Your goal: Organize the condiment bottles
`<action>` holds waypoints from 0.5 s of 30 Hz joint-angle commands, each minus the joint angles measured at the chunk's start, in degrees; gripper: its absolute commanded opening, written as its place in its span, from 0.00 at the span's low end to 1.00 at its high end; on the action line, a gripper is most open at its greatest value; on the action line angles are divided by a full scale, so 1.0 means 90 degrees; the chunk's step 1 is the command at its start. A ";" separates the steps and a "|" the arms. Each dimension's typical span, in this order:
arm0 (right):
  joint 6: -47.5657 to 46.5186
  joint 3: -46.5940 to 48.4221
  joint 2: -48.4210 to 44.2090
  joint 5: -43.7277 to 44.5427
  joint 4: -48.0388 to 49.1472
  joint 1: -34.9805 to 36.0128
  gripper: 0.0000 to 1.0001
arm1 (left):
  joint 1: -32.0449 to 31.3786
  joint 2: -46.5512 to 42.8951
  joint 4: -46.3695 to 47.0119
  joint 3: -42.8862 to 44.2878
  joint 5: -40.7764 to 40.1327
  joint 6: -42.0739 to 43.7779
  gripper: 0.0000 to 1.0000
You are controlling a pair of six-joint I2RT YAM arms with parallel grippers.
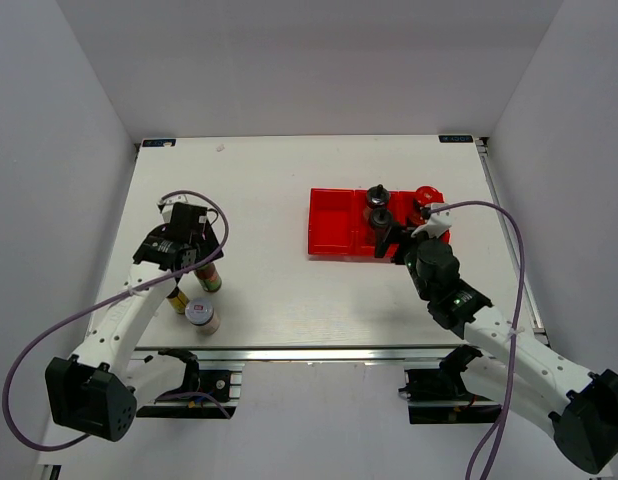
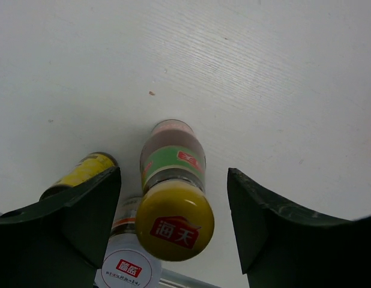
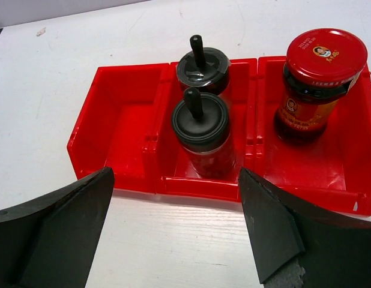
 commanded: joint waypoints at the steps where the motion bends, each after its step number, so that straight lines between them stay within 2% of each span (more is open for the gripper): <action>1: 0.0113 -0.0077 -0.0056 0.0145 0.0242 0.0004 0.89 | 0.0007 -0.0347 -0.0192 0.0049 -0.0513 -0.0633 0.82; 5: 0.0161 -0.0117 0.0148 0.0038 0.0388 0.0004 0.89 | -0.0003 -0.0621 -0.0105 0.0030 -0.0710 -0.1082 0.85; 11: 0.0122 -0.0009 0.0344 0.0106 0.0369 -0.0006 0.89 | 0.0007 -0.0846 0.0861 -0.0585 -0.0494 -0.1162 0.87; 15: 0.0142 -0.0009 0.0403 -0.0186 0.0477 0.0004 0.89 | -0.0003 -0.1031 0.1806 -0.1063 -0.0281 -0.0957 0.87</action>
